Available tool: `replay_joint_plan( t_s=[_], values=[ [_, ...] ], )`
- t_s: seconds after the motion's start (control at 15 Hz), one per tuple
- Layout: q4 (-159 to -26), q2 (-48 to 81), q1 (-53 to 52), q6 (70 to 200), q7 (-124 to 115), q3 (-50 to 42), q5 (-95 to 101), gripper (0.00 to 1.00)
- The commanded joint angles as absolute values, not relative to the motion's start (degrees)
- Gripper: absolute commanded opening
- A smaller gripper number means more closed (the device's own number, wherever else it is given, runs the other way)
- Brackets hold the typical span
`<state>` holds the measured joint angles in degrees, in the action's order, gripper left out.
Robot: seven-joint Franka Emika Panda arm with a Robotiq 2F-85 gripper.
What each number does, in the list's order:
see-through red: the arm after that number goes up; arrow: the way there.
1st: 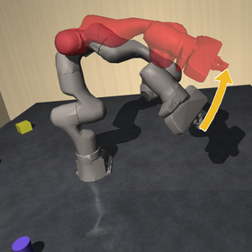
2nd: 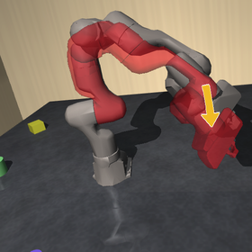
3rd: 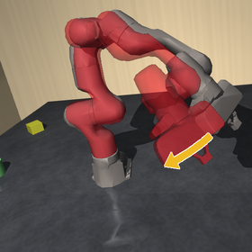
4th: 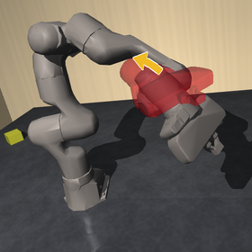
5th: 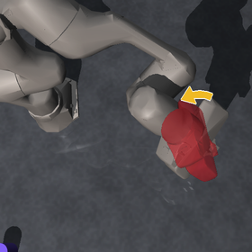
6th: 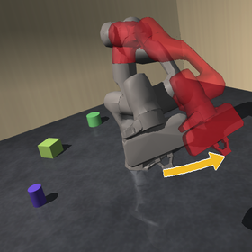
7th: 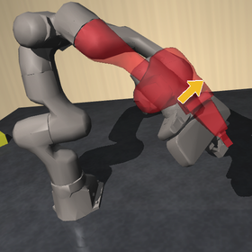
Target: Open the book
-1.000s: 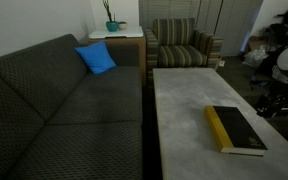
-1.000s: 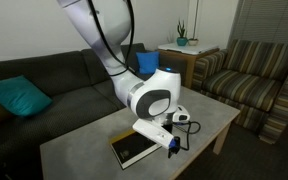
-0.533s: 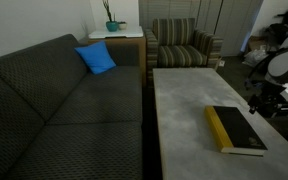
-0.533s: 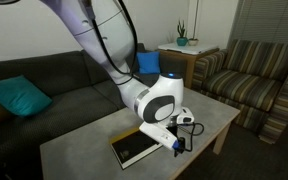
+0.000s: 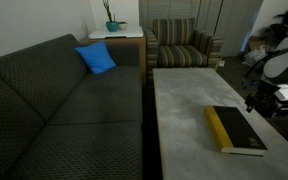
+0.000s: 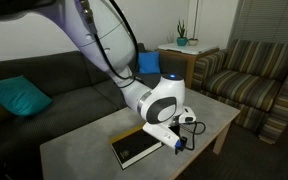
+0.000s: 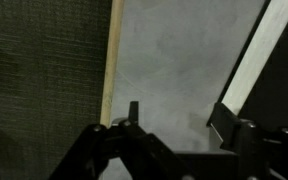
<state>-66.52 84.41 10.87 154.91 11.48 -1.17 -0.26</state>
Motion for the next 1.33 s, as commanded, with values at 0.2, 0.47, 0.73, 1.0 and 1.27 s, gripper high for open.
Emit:
replay_joint_plan(
  t_s=[0.2, 0.47, 0.73, 1.0, 1.27],
  values=[
    [-66.44, 84.41, 10.96, 154.90, 11.97, 0.47, 0.39, 0.24],
    [-67.49, 84.44, 11.20, 155.09, 11.98, 2.03, -0.33, 0.00],
    [-68.36, 84.55, 10.90, 154.98, 11.84, 2.62, -0.40, 0.00],
    [-68.95, 84.56, 10.68, 154.97, 11.60, 2.82, -0.45, 0.00],
    [-69.36, 84.56, 10.60, 154.97, 11.96, 3.35, -0.44, 0.00]
  ],
)
